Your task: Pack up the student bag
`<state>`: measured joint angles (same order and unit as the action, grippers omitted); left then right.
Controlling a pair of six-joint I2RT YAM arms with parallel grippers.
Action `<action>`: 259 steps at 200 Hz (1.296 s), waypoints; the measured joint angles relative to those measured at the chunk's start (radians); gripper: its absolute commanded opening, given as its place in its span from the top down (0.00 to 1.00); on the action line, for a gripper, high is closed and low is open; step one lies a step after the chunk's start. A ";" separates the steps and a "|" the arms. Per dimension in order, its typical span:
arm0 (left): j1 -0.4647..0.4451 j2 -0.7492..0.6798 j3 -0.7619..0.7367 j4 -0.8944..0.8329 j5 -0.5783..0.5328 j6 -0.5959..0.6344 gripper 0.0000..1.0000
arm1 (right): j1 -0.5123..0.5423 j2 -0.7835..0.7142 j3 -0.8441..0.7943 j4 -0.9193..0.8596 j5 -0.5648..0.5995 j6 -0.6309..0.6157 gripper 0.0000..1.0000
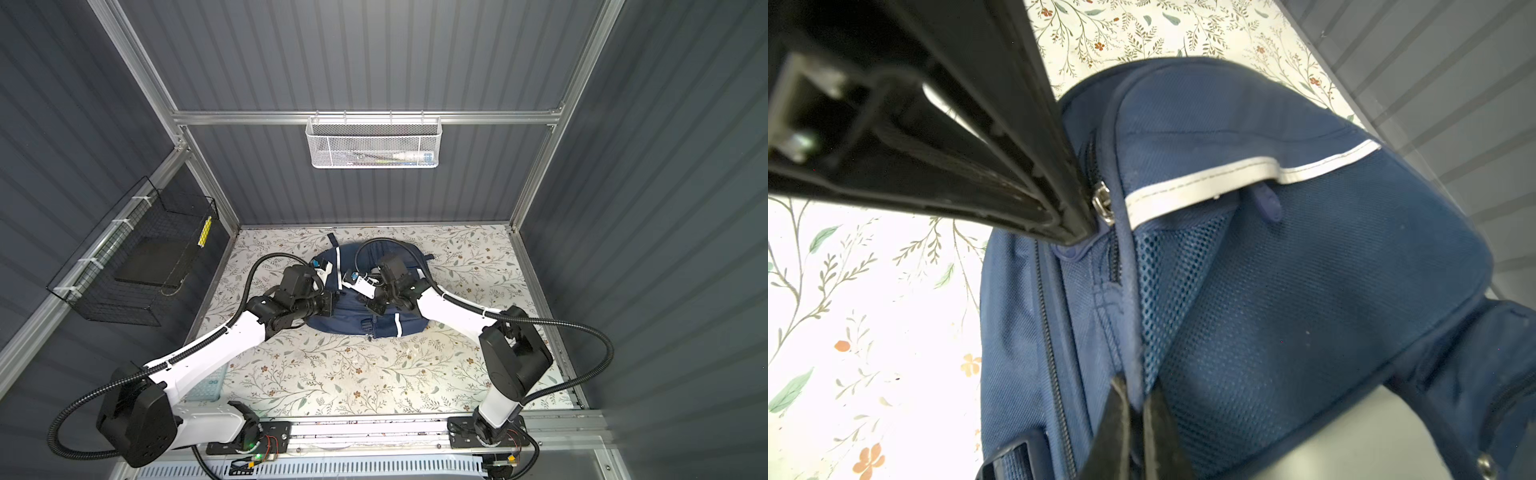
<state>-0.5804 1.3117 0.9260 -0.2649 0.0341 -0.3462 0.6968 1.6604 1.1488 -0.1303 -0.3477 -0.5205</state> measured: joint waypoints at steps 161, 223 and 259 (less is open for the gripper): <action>-0.127 0.039 -0.034 0.011 -0.266 -0.077 0.98 | 0.019 0.017 0.005 -0.021 0.019 0.066 1.00; 0.037 0.020 0.039 -0.130 0.060 -0.066 0.90 | 0.041 0.017 -0.019 0.031 0.022 0.076 1.00; 0.100 0.029 0.066 -0.138 0.241 -0.115 0.84 | 0.038 0.017 -0.035 0.038 0.024 0.091 1.00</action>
<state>-0.4801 1.3403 0.9916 -0.4030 0.2756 -0.4610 0.7345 1.6775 1.1133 -0.0925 -0.3237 -0.4294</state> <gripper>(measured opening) 0.144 0.065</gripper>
